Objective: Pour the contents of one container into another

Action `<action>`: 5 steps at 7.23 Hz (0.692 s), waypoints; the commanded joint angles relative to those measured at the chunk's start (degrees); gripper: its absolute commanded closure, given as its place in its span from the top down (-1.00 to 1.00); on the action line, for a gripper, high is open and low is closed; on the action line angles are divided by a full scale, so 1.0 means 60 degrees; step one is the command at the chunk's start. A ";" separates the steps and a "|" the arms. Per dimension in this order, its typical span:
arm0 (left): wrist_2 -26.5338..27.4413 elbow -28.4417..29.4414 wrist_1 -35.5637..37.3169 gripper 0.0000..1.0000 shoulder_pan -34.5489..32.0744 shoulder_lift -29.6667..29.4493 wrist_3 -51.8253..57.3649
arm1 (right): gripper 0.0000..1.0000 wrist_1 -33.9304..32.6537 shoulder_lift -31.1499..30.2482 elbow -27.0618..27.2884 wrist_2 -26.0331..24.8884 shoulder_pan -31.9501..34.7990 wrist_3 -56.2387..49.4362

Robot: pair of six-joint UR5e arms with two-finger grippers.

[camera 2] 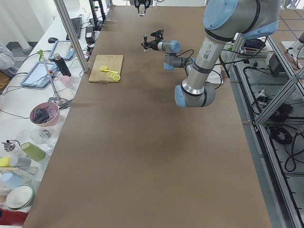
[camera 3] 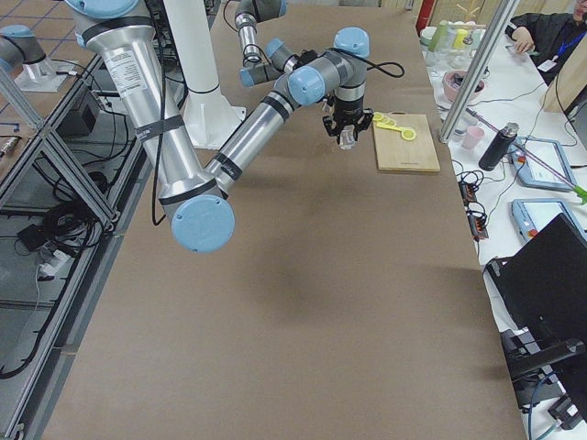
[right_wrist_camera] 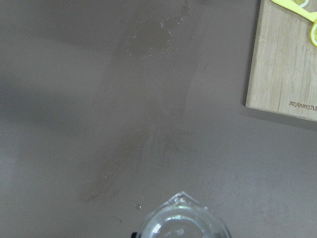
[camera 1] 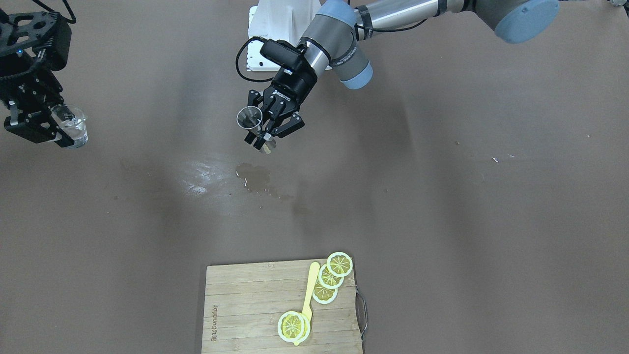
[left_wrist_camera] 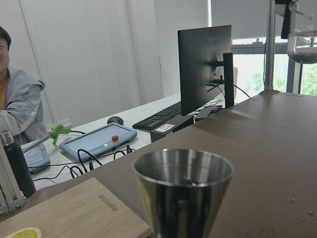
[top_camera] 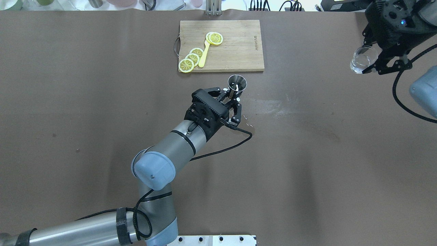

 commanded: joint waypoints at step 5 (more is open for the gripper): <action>0.0143 -0.0222 -0.2266 -1.00 -0.0558 0.2067 0.0020 | -1.00 0.4574 -0.1014 -0.3300 0.3067 0.1370 0.0068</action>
